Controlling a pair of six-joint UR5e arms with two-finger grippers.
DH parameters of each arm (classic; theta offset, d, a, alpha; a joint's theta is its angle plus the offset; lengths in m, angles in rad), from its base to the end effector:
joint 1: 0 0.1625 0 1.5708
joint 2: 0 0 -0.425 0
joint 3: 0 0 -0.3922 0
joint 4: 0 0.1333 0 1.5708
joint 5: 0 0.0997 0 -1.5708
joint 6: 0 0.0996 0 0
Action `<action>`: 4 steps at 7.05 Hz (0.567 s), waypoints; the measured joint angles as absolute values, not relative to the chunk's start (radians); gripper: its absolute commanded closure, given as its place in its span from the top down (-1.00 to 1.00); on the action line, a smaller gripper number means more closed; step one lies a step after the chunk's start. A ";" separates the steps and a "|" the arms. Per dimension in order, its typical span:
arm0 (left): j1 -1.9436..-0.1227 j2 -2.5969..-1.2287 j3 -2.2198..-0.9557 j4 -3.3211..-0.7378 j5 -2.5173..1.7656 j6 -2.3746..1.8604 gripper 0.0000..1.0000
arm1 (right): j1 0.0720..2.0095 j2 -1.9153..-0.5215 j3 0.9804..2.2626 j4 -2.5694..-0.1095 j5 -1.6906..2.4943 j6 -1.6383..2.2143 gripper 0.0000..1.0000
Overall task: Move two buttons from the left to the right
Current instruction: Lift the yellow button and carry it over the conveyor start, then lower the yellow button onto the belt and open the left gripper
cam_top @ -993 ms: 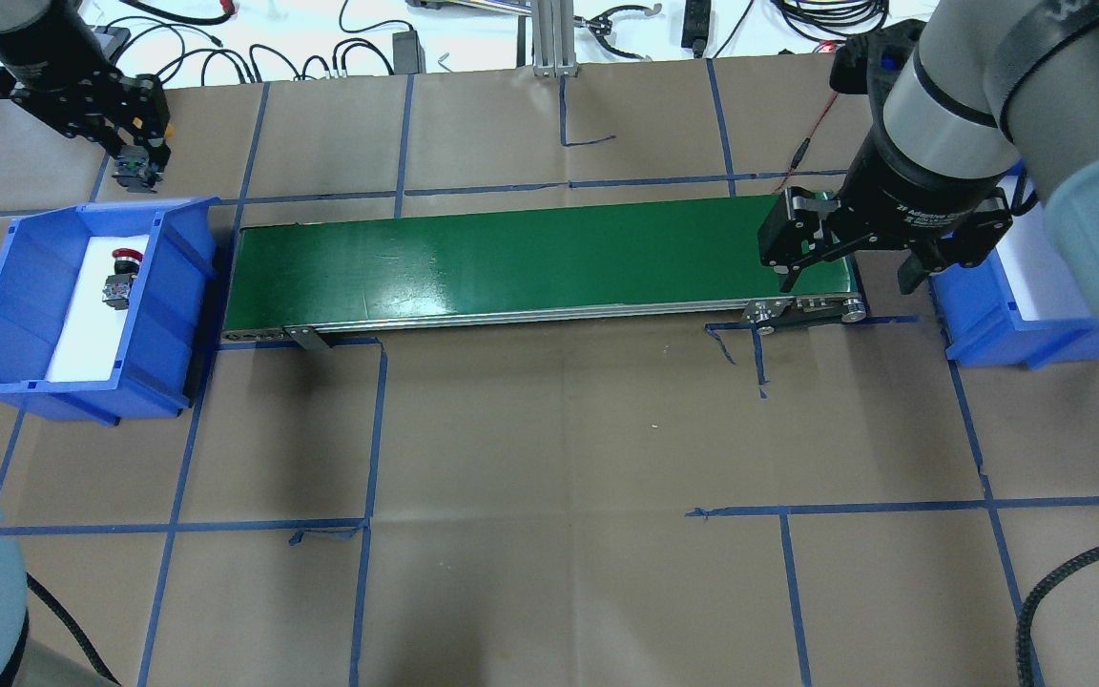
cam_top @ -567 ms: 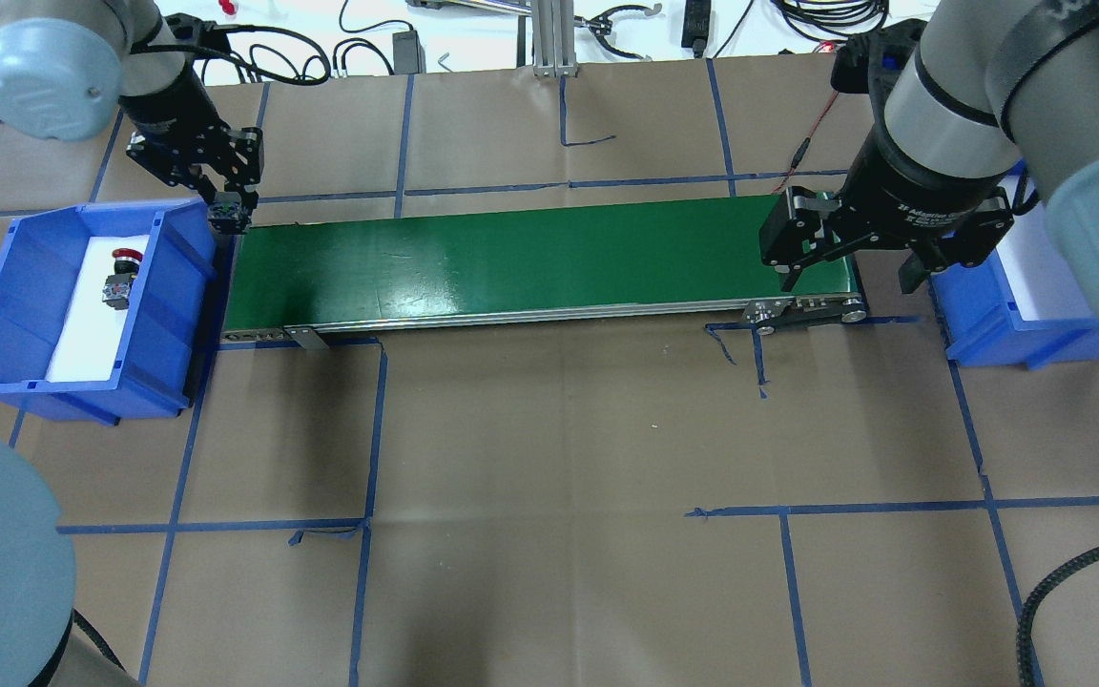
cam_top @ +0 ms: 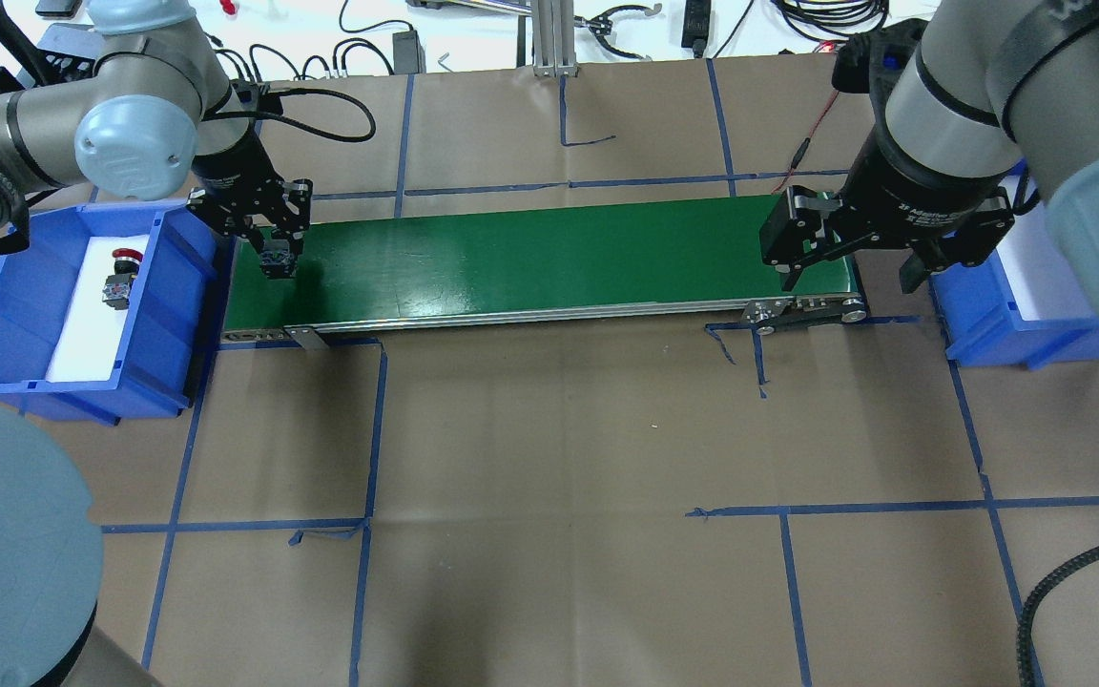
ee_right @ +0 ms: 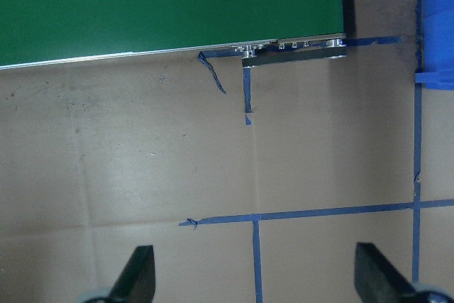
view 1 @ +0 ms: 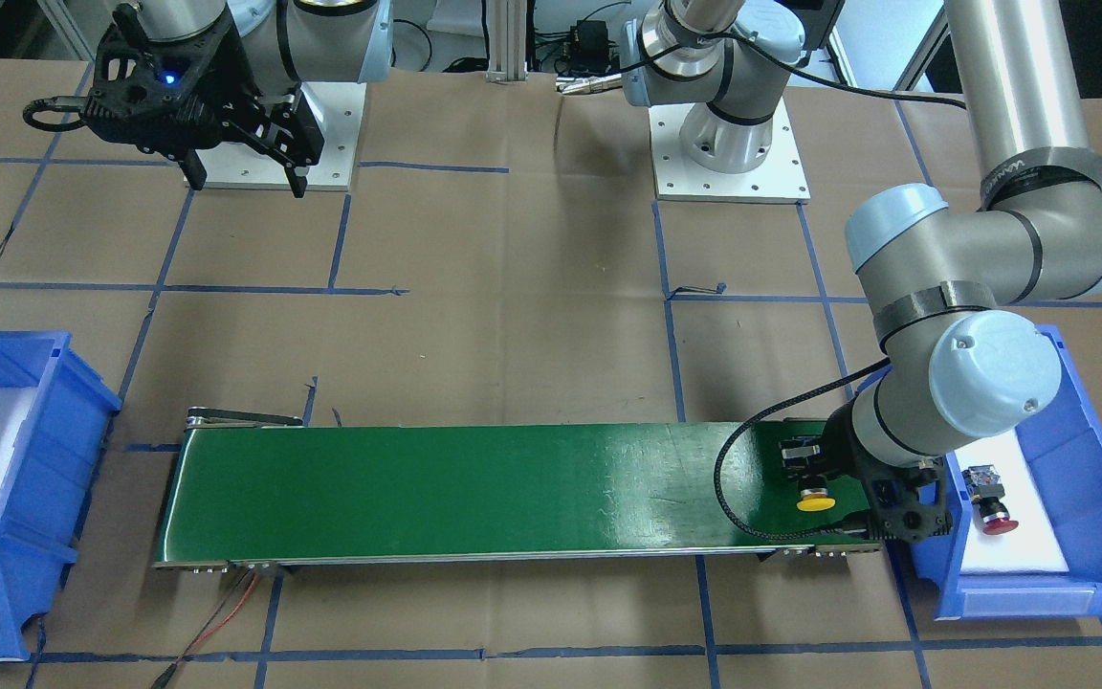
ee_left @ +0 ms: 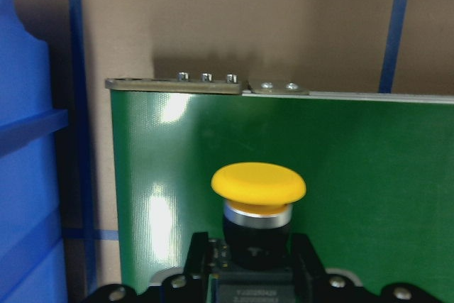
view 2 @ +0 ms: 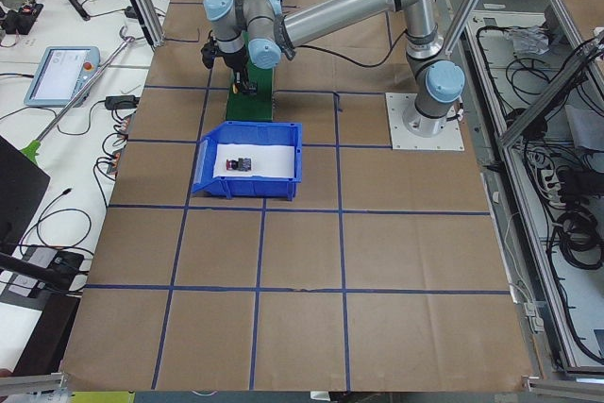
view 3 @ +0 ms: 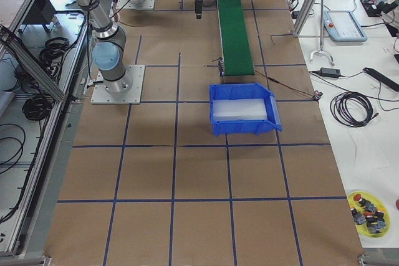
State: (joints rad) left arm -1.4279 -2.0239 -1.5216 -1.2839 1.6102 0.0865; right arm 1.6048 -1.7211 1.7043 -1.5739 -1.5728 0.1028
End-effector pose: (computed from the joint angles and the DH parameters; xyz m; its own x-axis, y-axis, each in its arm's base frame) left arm -0.0378 -0.6460 0.2800 -0.9982 -0.0523 -0.0289 -0.0554 0.9913 0.1197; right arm 0.1476 -0.4254 0.4917 -0.9976 0.0688 0.0000 0.0688 0.9974 -0.0200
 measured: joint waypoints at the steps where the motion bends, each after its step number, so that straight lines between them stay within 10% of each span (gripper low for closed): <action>1: -1.429 -2.035 -1.525 -1.281 1.610 0.086 -0.65 | 1.605 -1.721 1.705 -1.574 -1.573 0.103 1.00; 2: -1.430 -2.045 -1.527 -1.281 1.609 0.085 0.68 | 1.605 -1.721 1.705 -1.574 -1.573 0.103 1.00; 4: -1.431 -2.048 -1.538 -1.278 1.608 0.066 1.00 | 1.605 -1.721 1.704 -1.574 -1.573 0.103 1.00</action>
